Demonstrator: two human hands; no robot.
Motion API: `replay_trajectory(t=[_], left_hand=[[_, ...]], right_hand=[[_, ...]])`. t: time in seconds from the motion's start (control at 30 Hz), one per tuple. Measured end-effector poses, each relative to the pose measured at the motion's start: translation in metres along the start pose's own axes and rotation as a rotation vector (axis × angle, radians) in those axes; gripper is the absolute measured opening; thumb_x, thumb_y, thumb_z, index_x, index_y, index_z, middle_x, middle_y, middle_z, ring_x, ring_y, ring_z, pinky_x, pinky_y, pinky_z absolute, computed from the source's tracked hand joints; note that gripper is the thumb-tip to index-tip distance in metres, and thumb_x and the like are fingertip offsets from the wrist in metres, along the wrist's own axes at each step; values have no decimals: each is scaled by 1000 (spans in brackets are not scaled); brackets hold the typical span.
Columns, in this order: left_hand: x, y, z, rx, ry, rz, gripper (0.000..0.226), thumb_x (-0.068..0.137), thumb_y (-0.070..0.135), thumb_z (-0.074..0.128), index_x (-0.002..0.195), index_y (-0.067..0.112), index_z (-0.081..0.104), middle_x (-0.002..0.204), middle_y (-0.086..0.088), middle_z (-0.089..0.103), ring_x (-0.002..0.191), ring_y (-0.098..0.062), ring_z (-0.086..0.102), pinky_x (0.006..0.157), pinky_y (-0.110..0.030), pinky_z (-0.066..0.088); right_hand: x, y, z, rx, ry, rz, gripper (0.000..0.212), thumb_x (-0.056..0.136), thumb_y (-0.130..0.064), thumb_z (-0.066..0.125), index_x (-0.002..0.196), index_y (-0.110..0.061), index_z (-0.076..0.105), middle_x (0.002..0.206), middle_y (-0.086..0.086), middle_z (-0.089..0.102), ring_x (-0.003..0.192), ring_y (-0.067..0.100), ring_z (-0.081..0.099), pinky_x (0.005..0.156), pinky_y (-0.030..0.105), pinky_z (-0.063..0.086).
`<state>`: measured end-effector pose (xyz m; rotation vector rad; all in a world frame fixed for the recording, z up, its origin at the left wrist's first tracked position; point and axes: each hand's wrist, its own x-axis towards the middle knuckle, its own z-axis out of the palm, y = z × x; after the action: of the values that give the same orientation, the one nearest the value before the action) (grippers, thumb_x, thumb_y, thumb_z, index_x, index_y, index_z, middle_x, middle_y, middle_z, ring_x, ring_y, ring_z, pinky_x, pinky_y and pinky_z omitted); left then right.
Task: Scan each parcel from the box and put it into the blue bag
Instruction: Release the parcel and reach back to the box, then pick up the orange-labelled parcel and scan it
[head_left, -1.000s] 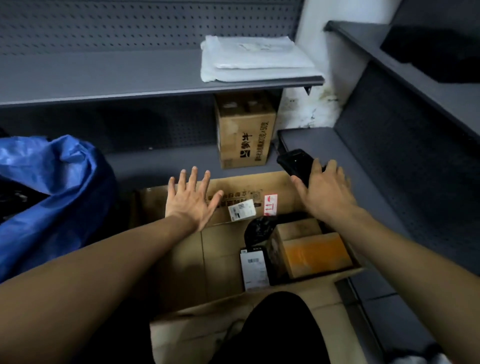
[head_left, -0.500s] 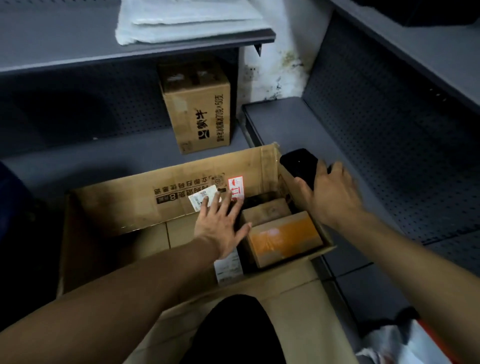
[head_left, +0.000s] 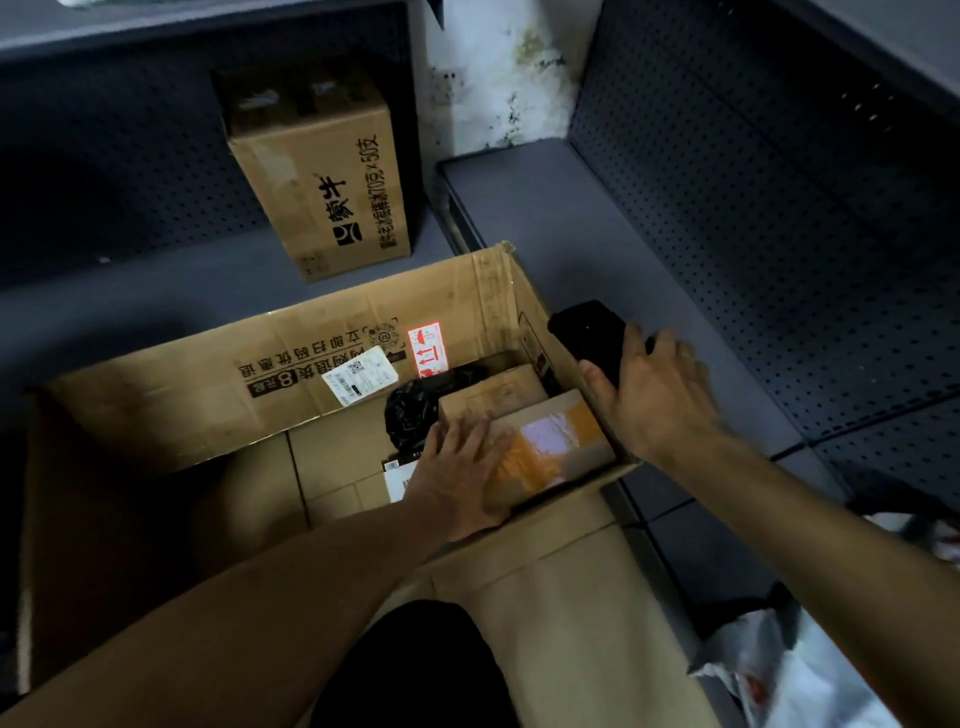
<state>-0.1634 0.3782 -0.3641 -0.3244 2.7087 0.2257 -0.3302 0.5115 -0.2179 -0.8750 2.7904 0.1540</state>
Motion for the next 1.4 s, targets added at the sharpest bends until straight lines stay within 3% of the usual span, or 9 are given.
replay_trajectory(t=[0.17,0.33,0.53,0.8,0.97,1.03,1.2,1.3,1.4], left_hand=[[5,-2,9,-52,-7,-9,113,78,72,58,154,35,-16,163,-3,-21,149,-39,-5,120,-56,11],[7,-3,-1,-163,-2,-16,121,71,56,76,156,34,-8,162,-3,-9,147,-38,3,118,-51,23],[2,-16,-20,-366,23,42,97,74,64,68,151,44,12,154,4,12,136,-31,22,106,-50,42],[-1,-27,-28,-554,56,24,58,103,49,34,156,39,12,158,-1,28,132,-25,43,104,-36,42],[0,-31,-39,-519,209,8,56,104,46,31,155,43,6,142,-6,43,117,-27,51,95,-43,49],[0,-32,-44,-456,266,7,58,105,42,31,154,45,1,135,-6,40,112,-24,49,94,-43,48],[4,-27,-55,-237,279,-15,58,105,33,32,156,37,6,154,-1,23,126,-25,39,105,-42,41],[6,-27,-55,-246,307,-39,58,104,43,32,157,33,9,154,-3,26,128,-26,38,107,-43,39],[9,-27,-52,-304,282,-22,62,103,35,39,157,33,8,150,-4,26,122,-23,41,105,-41,41]], right_hand=[[3,3,14,19,-2,8,79,99,-62,27,153,-4,23,138,24,40,125,39,41,101,49,37],[7,2,15,50,-3,15,79,99,-62,28,154,-5,21,139,24,39,127,39,39,102,49,36],[10,0,7,88,20,5,80,100,-63,26,155,-5,19,141,25,37,128,39,38,104,49,35],[12,-6,7,94,37,-9,80,100,-62,26,155,-4,20,140,25,37,126,39,39,101,49,37],[13,-7,5,105,41,2,80,100,-62,27,155,-5,19,141,25,37,128,40,38,103,50,35],[13,-6,5,100,50,3,81,99,-63,26,155,-5,20,141,25,37,128,40,38,104,50,36],[14,-6,2,105,63,5,80,99,-63,26,155,-6,20,142,25,36,130,40,36,106,50,34],[14,-5,0,107,65,3,80,99,-64,25,155,-6,21,141,25,37,129,40,37,105,51,35],[13,-4,-1,104,59,2,79,99,-63,26,154,-6,22,141,25,37,129,40,37,105,51,35]])
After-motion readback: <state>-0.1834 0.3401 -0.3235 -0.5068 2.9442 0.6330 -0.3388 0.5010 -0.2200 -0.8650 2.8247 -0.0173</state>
